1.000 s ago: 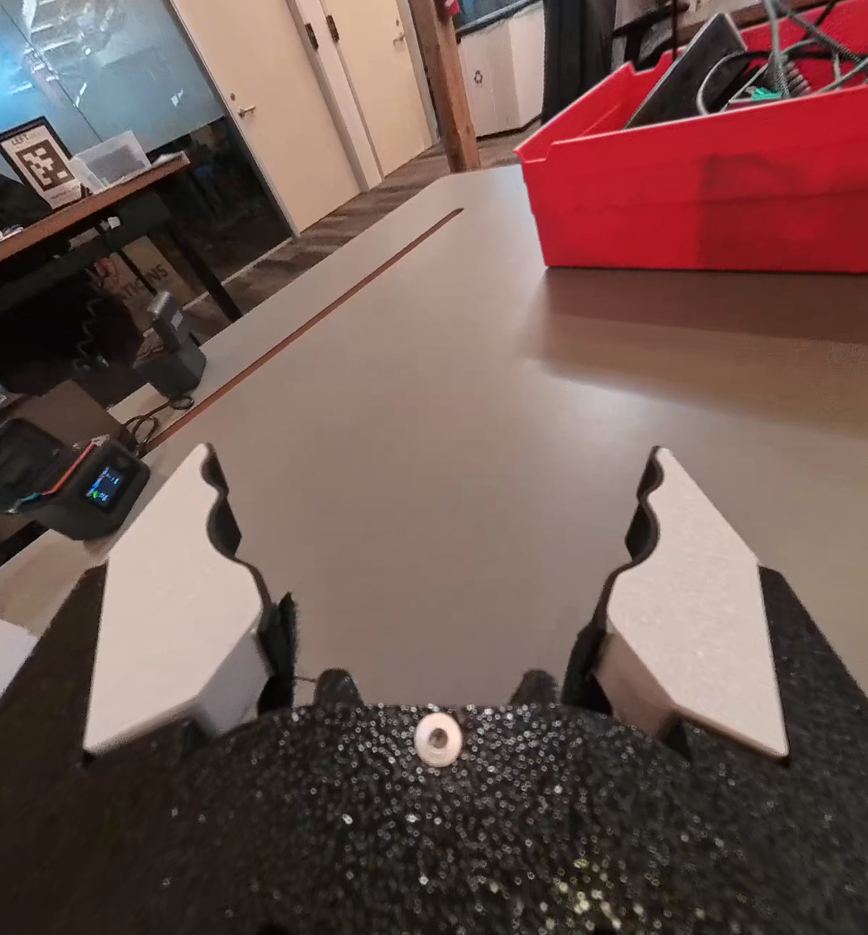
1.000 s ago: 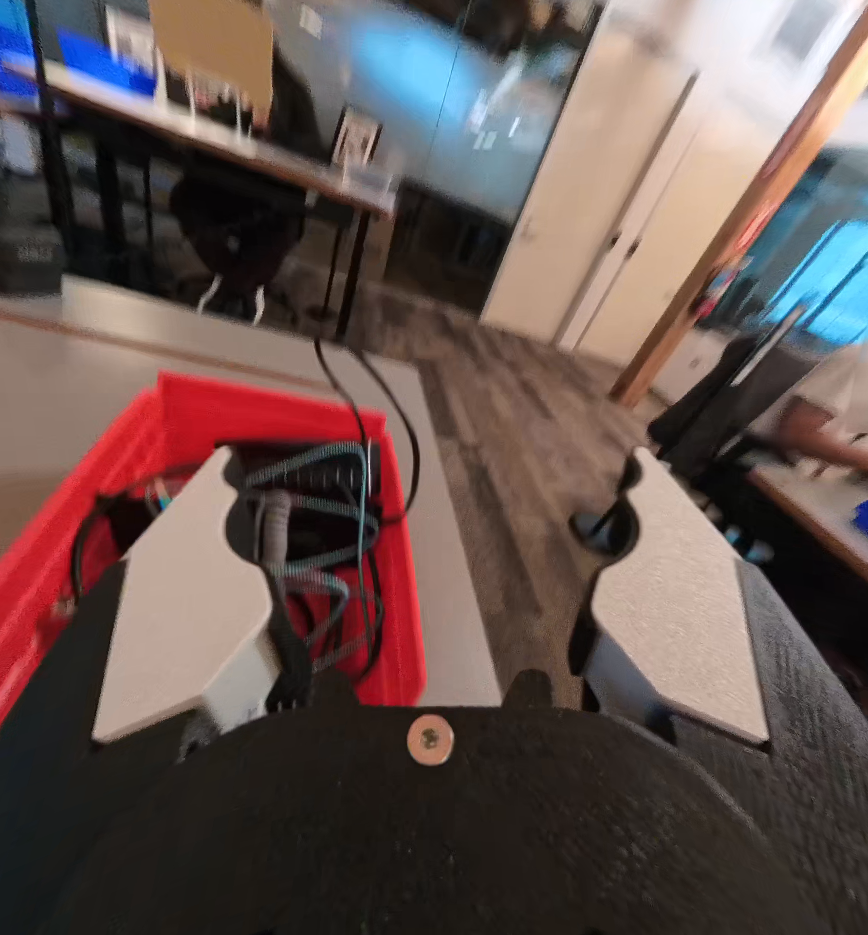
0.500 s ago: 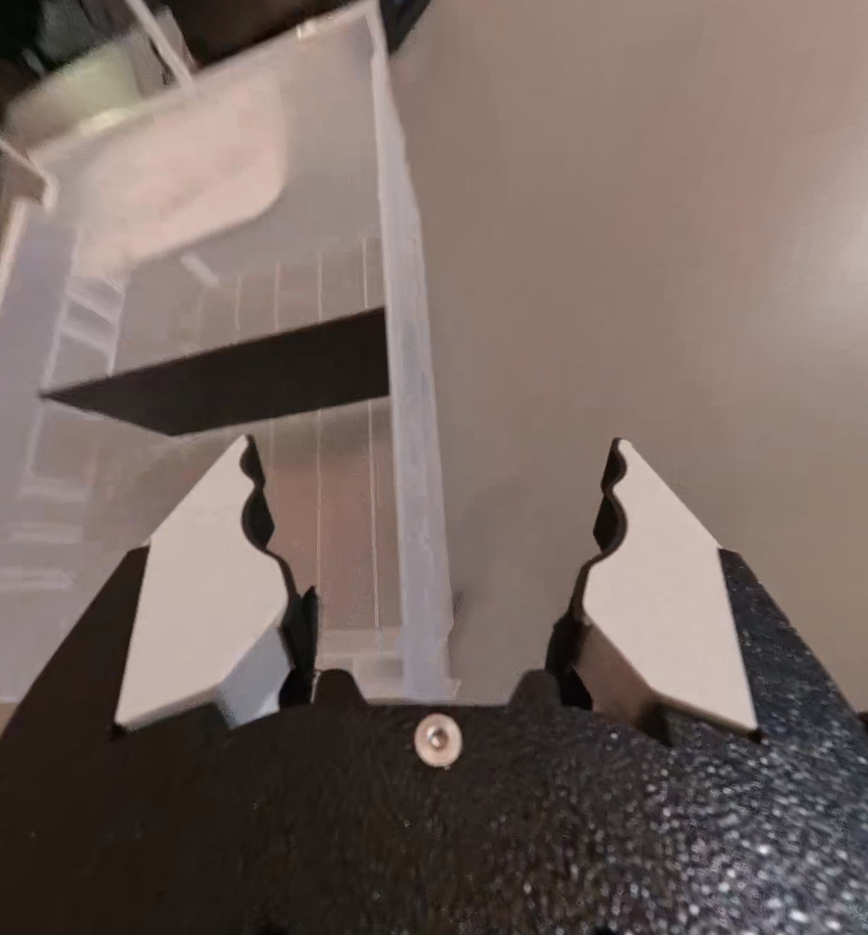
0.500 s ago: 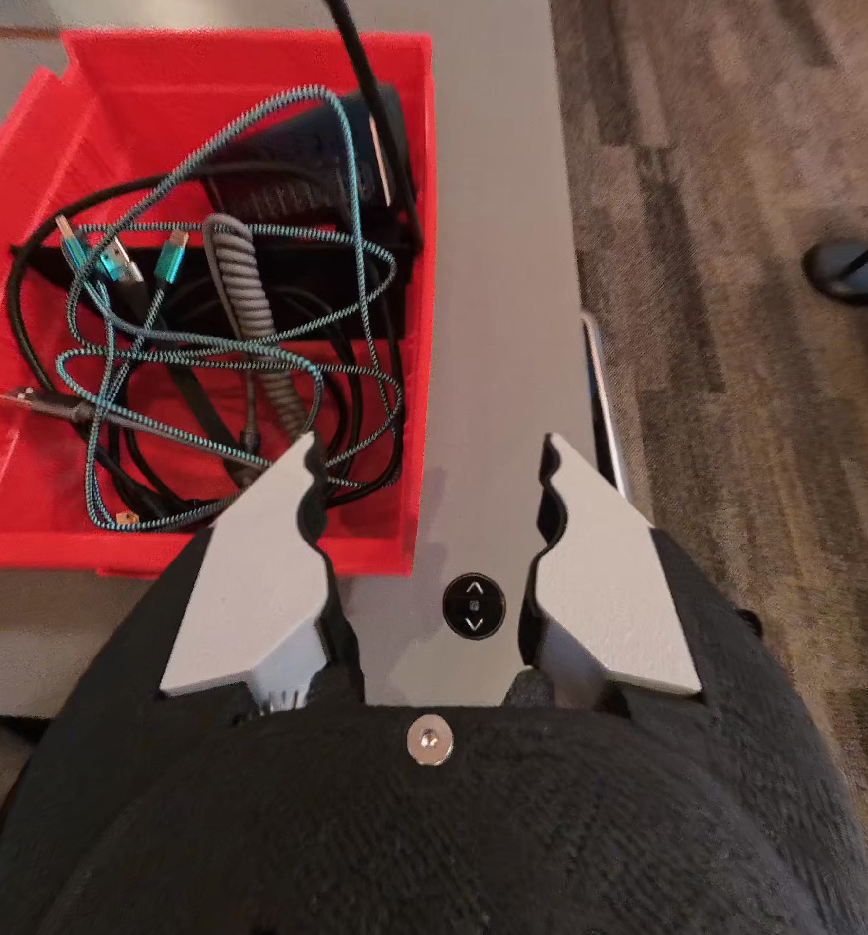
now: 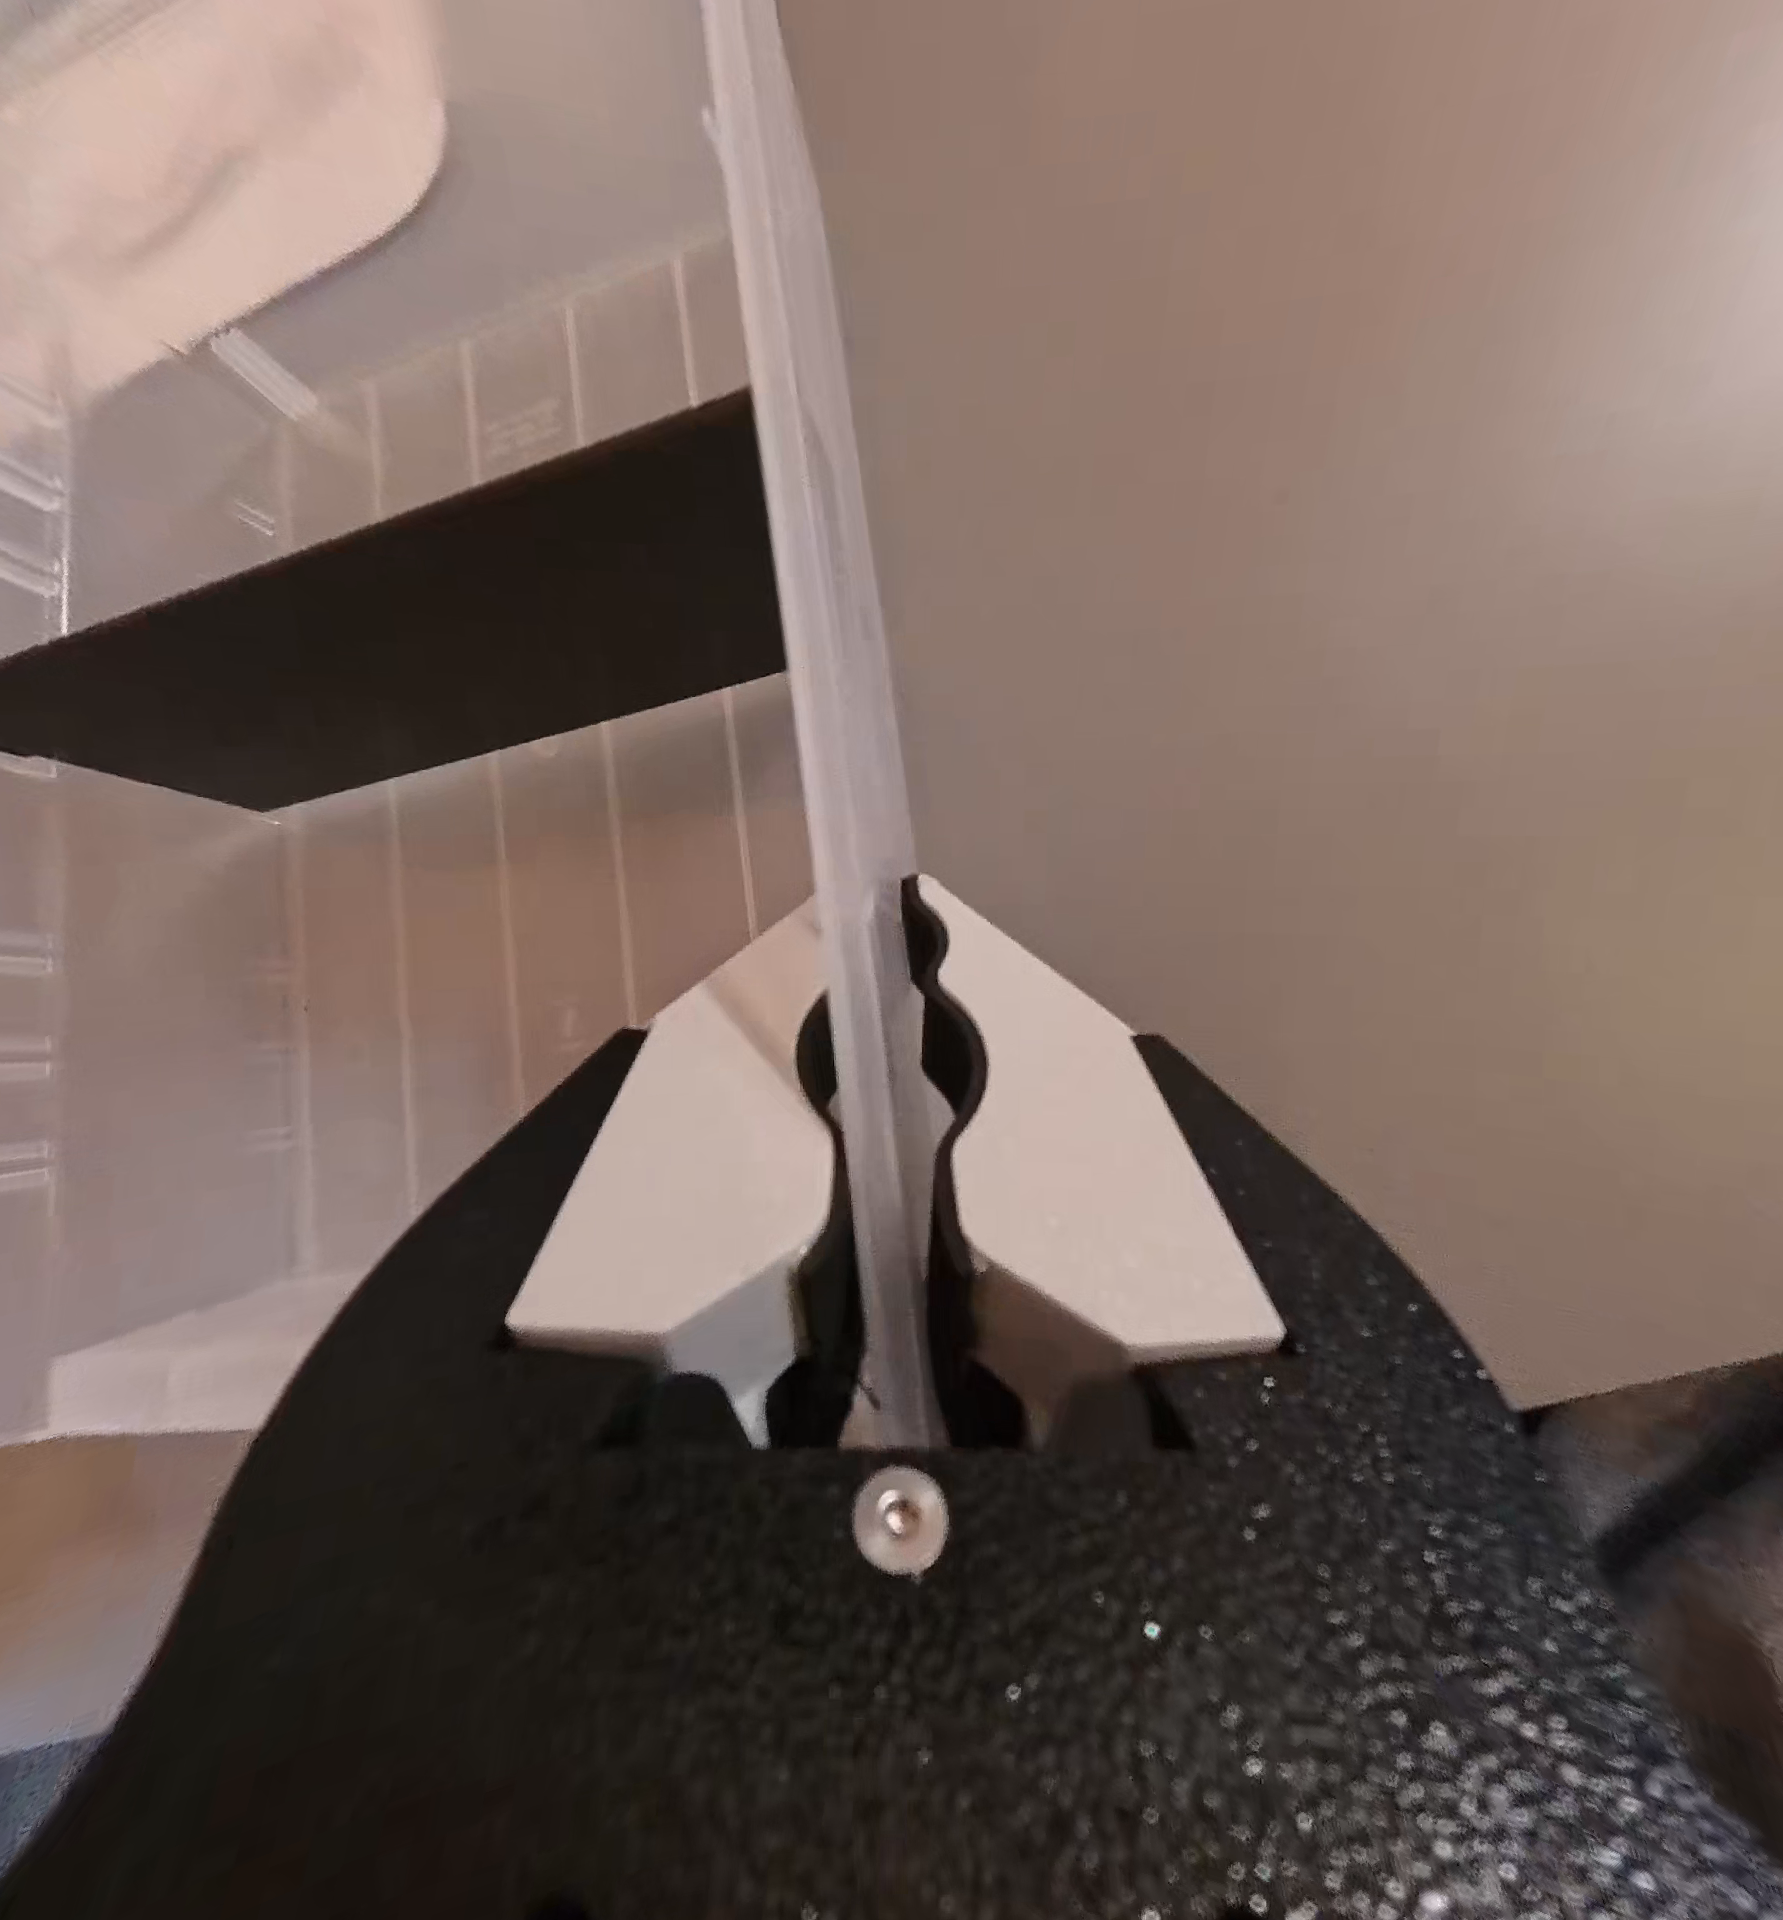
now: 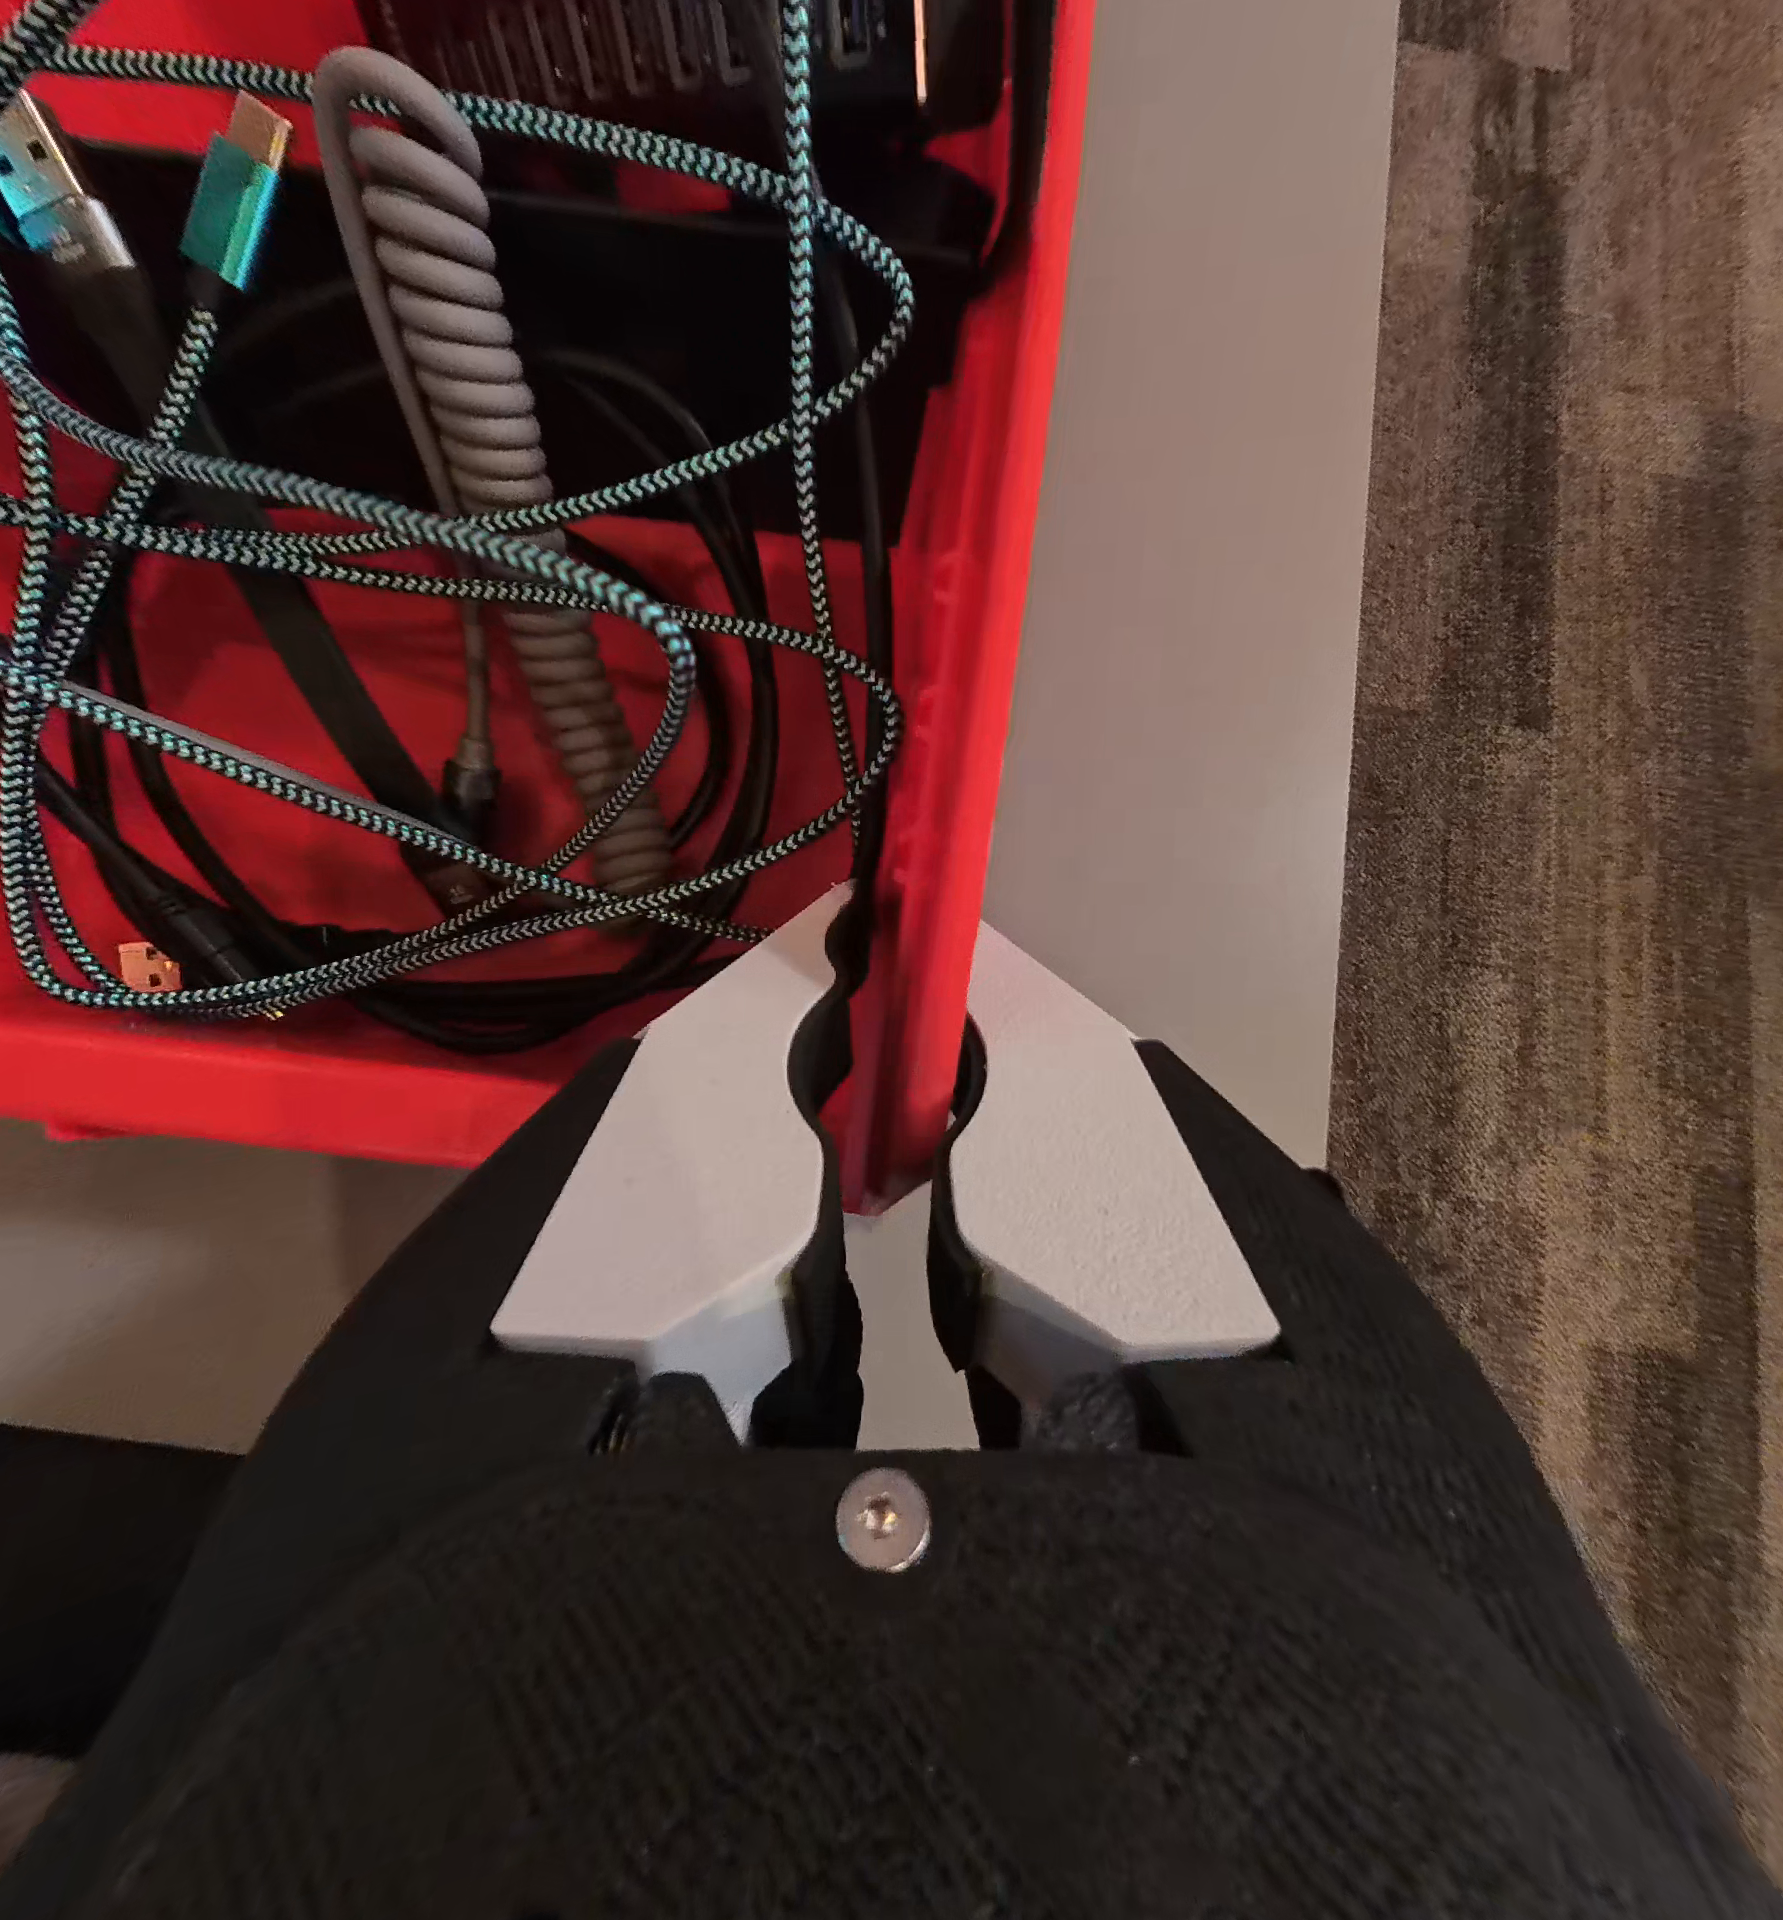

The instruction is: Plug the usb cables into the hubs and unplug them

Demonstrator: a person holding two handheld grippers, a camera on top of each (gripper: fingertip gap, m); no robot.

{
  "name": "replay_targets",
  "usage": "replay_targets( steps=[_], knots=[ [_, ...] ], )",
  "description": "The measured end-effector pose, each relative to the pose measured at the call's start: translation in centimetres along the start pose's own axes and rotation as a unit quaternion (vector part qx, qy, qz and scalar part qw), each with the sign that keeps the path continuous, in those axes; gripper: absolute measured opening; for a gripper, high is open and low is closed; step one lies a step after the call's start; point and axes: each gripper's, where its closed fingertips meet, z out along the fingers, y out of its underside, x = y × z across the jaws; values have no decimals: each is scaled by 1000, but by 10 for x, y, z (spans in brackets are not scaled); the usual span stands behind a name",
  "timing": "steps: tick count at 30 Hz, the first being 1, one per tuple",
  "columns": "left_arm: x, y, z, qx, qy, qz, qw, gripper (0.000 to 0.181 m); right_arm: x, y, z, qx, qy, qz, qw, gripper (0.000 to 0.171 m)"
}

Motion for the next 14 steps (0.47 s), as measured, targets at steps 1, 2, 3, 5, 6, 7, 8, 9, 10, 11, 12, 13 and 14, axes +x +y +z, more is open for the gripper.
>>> replay_targets(
  steps=[1,2,3,5,6,7,8,9,10,11,12,13,14],
  knots=[
    [-1,1,-1,7,0,4,1000,1,-1,-1,0,4,-2,-2,1000,5],
    [-1,2,-4,13,0,7,1000,2,-2,-2,1,6,-6,-5,1000,5],
    [-1,3,-6,20,0,8,1000,2,-4,-3,1,7,-9,-9,1000,5],
    [-1,2,-14,40,0,3,999,2,-9,-7,4,7,-13,-22,1000,5],
    [-2,1,-19,52,1,-1,999,1,-13,-10,6,8,-16,-30,999,5],
    [-3,0,-24,63,1,-5,998,1,-19,-13,9,8,-21,-39,999,5],
    [-4,-1,-29,71,1,-7,997,2,-25,-17,12,10,-27,-49,998,5],
    [-6,0,-34,75,-2,-6,997,2,-32,-22,16,11,-32,-58,998,5],
    [-7,0,-38,76,-5,-5,997,2,-37,-27,20,11,-31,-64,997,5],
    [-8,2,-42,76,-9,-3,997,2,-43,-32,24,11,-29,-76,997,5],
    [-9,3,-46,77,-11,-2,997,2,-50,-37,28,10,-29,-86,996,6],
    [-10,5,-50,78,-11,-2,997,2,-57,-42,32,10,-31,-96,995,6],
    [-10,7,-53,80,-9,-1,997,2,-65,-46,36,11,-34,-106,994,6]
  ],
)
